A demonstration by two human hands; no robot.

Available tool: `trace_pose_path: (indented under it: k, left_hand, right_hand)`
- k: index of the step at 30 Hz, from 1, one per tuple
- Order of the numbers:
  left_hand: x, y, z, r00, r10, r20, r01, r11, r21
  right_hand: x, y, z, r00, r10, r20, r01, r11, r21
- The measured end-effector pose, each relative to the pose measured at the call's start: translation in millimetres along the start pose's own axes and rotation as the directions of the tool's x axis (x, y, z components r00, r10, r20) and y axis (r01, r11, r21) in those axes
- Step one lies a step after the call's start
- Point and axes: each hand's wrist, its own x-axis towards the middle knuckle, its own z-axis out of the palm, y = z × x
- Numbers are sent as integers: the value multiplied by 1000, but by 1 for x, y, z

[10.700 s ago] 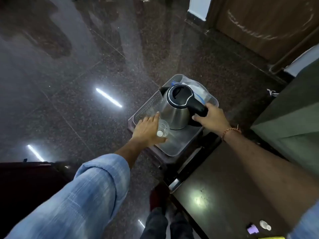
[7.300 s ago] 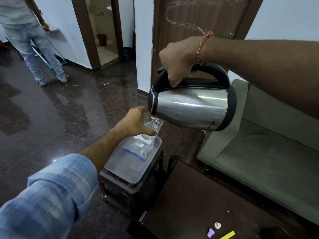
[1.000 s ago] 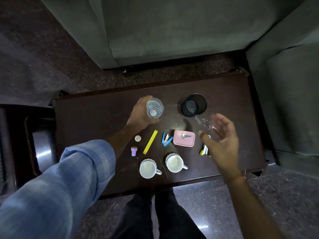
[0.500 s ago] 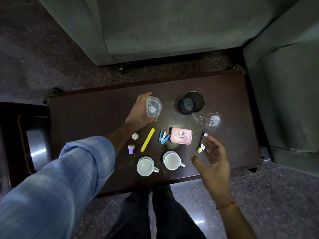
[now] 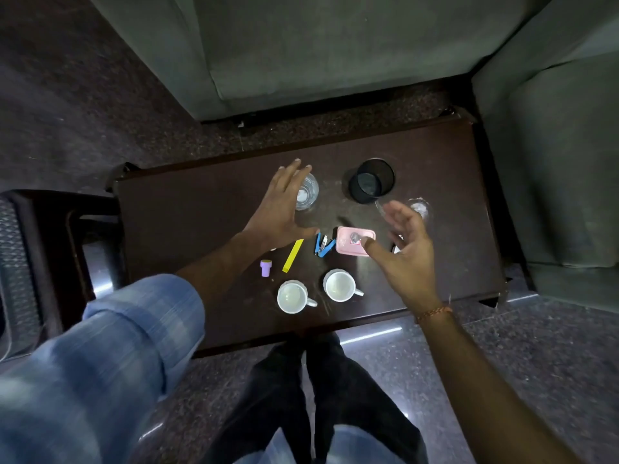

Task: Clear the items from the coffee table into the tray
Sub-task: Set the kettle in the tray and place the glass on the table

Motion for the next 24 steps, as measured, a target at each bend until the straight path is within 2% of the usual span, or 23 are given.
trace_pose_path:
  k: [9, 13, 17, 24]
  left_hand:
    - [-54, 48, -54, 997, 36, -62, -36, 999, 7]
    - [-76, 59, -81, 993, 45, -111, -41, 998, 39]
    - [-96, 74, -104, 991, -4, -137, 5, 1000, 10]
    - [-125, 94, -135, 969, 21, -247, -15, 1000, 27]
  right_hand:
    - [-13, -42, -4, 995, -79, 64, 74, 994, 85]
    - [-14, -76, -7, 984, -143, 106, 137, 988, 64]
    - [-18, -107, -5, 966, -211, 148, 204, 977, 57]
    - [-29, -156, 9, 916, -342, 209, 337, 940, 59]
